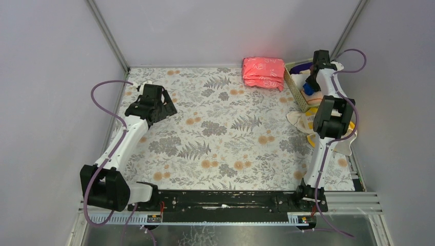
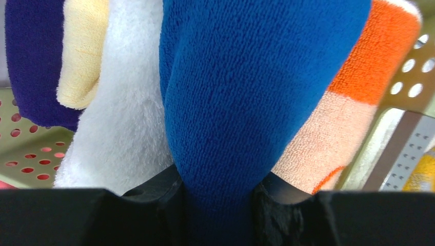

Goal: Roll the towels
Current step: Place the towel in the bin.

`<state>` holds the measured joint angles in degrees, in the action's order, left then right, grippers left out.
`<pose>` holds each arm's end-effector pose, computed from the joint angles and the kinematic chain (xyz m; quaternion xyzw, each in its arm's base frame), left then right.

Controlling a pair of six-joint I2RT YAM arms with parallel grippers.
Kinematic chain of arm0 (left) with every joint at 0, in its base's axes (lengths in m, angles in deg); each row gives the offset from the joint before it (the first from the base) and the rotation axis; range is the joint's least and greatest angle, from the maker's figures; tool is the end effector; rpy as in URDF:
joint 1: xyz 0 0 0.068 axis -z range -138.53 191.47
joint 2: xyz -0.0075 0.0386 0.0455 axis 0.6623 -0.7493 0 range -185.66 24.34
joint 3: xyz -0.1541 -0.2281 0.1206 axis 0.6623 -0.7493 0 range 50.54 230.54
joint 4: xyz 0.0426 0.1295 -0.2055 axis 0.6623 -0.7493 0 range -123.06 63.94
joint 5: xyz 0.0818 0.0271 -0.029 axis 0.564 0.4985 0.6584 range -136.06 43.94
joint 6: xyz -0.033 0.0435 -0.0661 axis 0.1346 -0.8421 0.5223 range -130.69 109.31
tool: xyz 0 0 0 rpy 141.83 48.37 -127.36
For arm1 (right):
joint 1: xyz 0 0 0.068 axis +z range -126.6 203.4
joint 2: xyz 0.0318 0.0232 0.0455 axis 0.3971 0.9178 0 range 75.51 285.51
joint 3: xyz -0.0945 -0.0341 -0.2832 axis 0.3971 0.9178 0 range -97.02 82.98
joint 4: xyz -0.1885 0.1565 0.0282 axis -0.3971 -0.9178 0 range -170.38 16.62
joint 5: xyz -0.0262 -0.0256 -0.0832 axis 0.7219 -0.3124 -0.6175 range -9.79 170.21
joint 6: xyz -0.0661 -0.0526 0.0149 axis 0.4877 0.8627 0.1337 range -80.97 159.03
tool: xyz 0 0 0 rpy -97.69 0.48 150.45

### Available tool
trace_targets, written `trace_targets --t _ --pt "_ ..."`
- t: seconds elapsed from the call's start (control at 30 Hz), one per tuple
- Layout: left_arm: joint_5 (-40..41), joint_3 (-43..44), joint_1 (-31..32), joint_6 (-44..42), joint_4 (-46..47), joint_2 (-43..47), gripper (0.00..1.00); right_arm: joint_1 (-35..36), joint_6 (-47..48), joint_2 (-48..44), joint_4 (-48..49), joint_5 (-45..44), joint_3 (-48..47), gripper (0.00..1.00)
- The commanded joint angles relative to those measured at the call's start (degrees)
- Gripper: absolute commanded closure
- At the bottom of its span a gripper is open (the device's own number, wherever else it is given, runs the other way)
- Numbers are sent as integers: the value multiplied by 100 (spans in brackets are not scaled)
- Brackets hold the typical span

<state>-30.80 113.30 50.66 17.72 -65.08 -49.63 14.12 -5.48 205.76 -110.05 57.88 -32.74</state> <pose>0.2693 -0.0234 0.2961 -0.2001 0.9114 0.0096 0.3593 0.5243 -0.1148 0.2251 0.4759 0.7962 -0.0754 0.3658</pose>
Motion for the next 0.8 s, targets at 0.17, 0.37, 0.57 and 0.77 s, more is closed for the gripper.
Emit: trace_targets --t 0.17,0.37,0.57,0.77 --pt "-173 -89 -85 -72 141 -38 4 27 -409 356 231 727 424 92" --pt "-198 -108 -96 -71 158 3 4 30 -186 -344 448 768 636 73" --pt "-259 -106 -115 -81 158 -3 3 30 -263 -636 421 788 611 65" --pt "-294 -111 -133 -64 172 -11 3 72 -621 -437 311 846 413 65"
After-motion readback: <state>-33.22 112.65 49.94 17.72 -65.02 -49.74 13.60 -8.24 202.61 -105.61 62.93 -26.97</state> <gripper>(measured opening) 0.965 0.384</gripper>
